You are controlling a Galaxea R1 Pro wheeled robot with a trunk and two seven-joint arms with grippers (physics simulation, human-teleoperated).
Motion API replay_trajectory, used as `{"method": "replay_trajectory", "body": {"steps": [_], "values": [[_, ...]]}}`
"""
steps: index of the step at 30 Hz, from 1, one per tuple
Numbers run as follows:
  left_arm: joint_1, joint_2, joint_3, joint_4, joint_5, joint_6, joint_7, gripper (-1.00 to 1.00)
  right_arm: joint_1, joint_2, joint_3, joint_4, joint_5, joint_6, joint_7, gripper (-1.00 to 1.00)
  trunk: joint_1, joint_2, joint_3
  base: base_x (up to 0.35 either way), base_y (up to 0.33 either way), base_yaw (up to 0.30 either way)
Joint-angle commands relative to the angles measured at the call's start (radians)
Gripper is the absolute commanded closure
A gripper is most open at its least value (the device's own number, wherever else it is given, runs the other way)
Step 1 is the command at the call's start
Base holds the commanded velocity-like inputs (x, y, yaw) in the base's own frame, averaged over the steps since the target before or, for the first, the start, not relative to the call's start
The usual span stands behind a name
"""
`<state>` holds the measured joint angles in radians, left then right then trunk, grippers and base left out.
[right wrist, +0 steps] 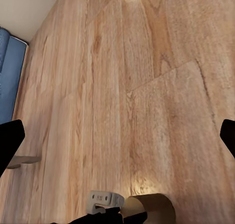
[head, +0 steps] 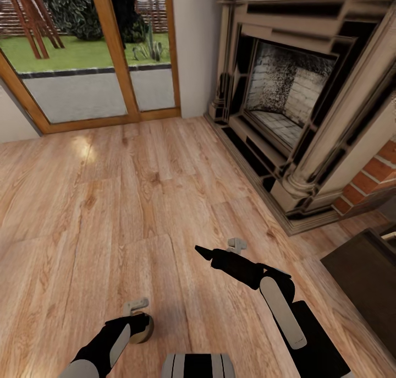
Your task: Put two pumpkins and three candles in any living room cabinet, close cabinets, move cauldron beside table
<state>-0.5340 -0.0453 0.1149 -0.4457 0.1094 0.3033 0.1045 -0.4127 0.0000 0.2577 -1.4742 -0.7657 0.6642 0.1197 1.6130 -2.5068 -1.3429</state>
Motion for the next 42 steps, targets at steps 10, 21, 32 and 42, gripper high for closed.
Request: {"method": "replay_trajectory", "body": {"steps": [10, 21, 32, 42], "values": [[-0.001, 0.003, 0.000, -0.010, 0.002, 0.015, -0.001, 1.00, 0.000, 0.002, -0.003, 0.002, -0.002, 0.006, -0.010, -1.00, -0.004, 0.002, 0.039, 0.000, 0.000, 0.000], [-0.002, 0.027, 0.188, -0.242, 0.004, 0.424, -0.003, 1.00, -0.001, 0.019, 0.010, 0.033, -0.004, 0.041, -0.277, -1.00, -0.009, 0.005, 0.081, 0.000, 0.000, 0.000], [-0.002, 0.056, 0.238, -0.296, 0.004, 0.525, -0.118, 1.00, 0.000, 0.077, 0.035, 0.078, 0.003, 0.045, -0.330, -1.00, -0.024, 0.028, 0.122, -0.105, 0.000, 0.000], [-0.002, 0.083, 0.238, -0.313, 0.004, 0.552, -0.143, 1.00, 0.000, 0.122, 0.039, 0.077, 0.001, 0.051, -0.505, -1.00, -0.063, 0.098, 0.153, -0.116, 0.000, 0.002]]}}
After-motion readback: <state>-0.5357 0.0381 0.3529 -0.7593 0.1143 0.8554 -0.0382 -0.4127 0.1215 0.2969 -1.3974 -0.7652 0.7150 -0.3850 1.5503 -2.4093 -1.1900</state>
